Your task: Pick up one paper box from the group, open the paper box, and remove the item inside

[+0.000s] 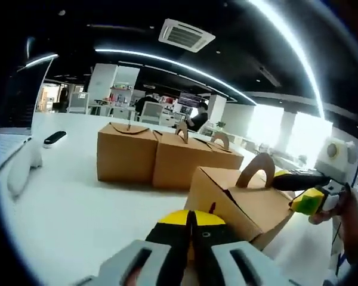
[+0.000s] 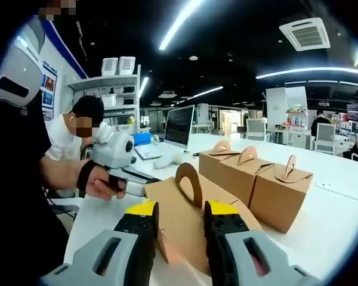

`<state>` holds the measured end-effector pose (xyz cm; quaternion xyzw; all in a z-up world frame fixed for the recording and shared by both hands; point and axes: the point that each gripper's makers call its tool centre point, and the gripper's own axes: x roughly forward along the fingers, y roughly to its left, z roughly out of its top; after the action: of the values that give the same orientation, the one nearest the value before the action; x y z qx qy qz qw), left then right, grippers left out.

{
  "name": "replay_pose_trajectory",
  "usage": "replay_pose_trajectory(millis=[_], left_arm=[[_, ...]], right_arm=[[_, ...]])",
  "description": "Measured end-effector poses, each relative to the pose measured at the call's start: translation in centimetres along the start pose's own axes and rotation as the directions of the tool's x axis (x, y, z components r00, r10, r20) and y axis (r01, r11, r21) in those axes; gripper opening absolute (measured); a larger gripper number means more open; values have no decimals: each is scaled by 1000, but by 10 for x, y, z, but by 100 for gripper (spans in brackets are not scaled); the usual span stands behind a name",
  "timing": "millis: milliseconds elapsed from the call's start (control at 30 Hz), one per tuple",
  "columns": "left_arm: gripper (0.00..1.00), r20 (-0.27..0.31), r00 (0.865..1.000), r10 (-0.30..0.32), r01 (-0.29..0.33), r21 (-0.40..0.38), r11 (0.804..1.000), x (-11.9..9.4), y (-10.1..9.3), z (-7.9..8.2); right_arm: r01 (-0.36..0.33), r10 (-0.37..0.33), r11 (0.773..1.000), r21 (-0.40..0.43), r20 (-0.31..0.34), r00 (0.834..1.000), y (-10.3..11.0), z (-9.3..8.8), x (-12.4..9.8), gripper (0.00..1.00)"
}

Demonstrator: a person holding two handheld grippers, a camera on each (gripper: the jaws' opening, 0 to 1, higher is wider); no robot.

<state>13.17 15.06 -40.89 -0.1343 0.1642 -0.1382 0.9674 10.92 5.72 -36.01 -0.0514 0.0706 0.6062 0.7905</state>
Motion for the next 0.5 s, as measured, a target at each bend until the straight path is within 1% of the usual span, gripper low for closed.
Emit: replay_pose_trajectory(millis=[33,100,133,167,200,267,300,333,400,433,500], left_arm=[[8,11,1000,6,-5,-14,1000,-1,3,2],[9,27,1000,10,-10,-19,1000,-6,10,7],[10,52,999,-4,5,-21,1000,-8,10,12],[10,111,993,-32,35,-22,999,-13,6,25],[11,149,988,-45,48,-17,999,-18,4,33],[15,190,979,-80,79,14,997,-25,-1,45],[18,196,977,-87,84,24,996,-28,-3,48],[18,203,975,-96,92,30,995,-31,-5,51],[18,213,965,-152,143,55,988,-34,-14,56],[18,208,961,-182,172,64,983,-35,-19,56],[21,173,953,-250,238,89,967,-37,-31,53]], right_arm=[[0,0,1000,1,0,1000,0,0,0,31],[1,-1,1000,2,0,1000,0,0,-1,31],[0,0,1000,2,1,1000,0,0,-1,31],[0,0,1000,2,1,1000,0,0,0,31],[-1,1,1000,1,1,1000,0,0,0,31],[-3,3,1000,0,0,1000,1,0,0,31],[-5,5,1000,2,-1,1000,0,0,0,31],[-7,7,1000,3,-1,1000,0,0,0,31],[-11,11,1000,0,-6,1000,1,0,0,31],[-13,13,1000,0,-9,1000,1,0,0,31],[-16,16,1000,1,-16,1000,0,1,0,30]])
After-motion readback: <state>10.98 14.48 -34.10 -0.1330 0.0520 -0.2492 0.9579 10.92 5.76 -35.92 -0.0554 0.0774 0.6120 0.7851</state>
